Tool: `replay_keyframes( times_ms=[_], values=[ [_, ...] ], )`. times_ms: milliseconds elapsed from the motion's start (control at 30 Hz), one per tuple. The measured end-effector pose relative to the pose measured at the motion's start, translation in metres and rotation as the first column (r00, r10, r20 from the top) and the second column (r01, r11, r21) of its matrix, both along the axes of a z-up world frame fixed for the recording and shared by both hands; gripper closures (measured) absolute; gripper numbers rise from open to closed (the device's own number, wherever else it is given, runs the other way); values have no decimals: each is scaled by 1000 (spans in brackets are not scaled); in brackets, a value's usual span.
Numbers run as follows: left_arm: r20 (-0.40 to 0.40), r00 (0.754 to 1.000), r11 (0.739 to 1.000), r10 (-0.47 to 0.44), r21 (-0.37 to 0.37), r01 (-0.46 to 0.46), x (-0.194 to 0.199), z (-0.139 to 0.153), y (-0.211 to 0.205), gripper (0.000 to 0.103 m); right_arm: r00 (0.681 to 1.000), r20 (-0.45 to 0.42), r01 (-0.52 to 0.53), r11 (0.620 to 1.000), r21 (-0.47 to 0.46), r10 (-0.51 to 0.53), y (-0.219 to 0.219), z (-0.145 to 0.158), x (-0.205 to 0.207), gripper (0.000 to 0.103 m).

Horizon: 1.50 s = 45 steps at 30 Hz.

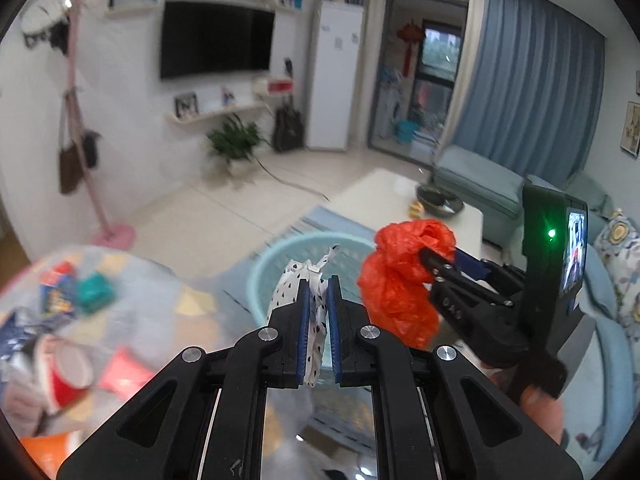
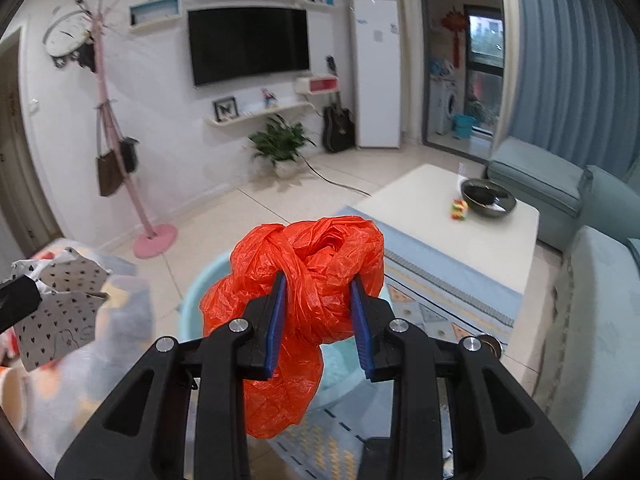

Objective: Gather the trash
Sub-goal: 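Carry both items over the blue basket and open both tools to drop them, then move both tools back over the table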

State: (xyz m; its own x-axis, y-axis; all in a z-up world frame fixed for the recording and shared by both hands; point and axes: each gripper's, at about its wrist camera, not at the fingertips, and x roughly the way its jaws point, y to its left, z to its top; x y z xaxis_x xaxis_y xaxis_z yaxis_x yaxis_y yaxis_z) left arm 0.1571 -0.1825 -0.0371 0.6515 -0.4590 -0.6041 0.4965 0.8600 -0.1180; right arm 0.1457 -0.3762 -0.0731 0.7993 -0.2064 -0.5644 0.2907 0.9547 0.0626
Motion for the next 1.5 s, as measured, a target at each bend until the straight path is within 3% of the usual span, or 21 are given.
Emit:
replay_keyframes(
  times_ms=[367, 467, 533, 600, 633, 700, 900, 1033, 1233, 1500],
  values=[
    [-203, 979, 999, -18, -37, 11, 71, -68, -15, 96, 989, -141, 34, 999, 5, -33, -20, -51, 47, 73],
    [-233, 972, 999, -27, -52, 15, 78, -72, -20, 95, 986, -167, 22, 999, 23, -18, -25, -57, 54, 63],
    [-237, 971, 999, -24, -52, 12, 79, -74, -22, 87, 986, -166, 22, 1000, 19, -19, -26, -56, 57, 55],
    [-237, 971, 998, -20, -58, 7, 81, -74, -20, 71, 987, -157, 15, 1000, 18, -12, -25, -53, 56, 46],
    [-236, 972, 998, -15, -63, 0, 81, -73, -18, 68, 988, -154, 10, 1000, 21, -7, -26, -52, 56, 45],
    [-237, 972, 997, -10, -77, -8, 82, -70, -13, 57, 989, -146, 7, 1000, 25, -3, -28, -48, 54, 45],
    [-204, 979, 995, 18, -92, -38, 73, -51, -3, 41, 991, -137, 0, 997, 73, 10, -35, -41, 46, 45],
    [-155, 987, 992, 44, -110, -61, 55, -27, 10, 40, 992, -116, -39, 995, 92, 50, -31, -29, 43, 45],
    [-69, 990, 981, 126, -141, -135, 19, 12, 47, 36, 988, -36, -151, 987, 56, 153, 3, 16, 35, 43],
    [35, 960, 951, 277, -154, -268, -34, 49, 115, 34, 948, 109, -301, 954, 8, 299, 62, 63, -3, 30]
  ],
)
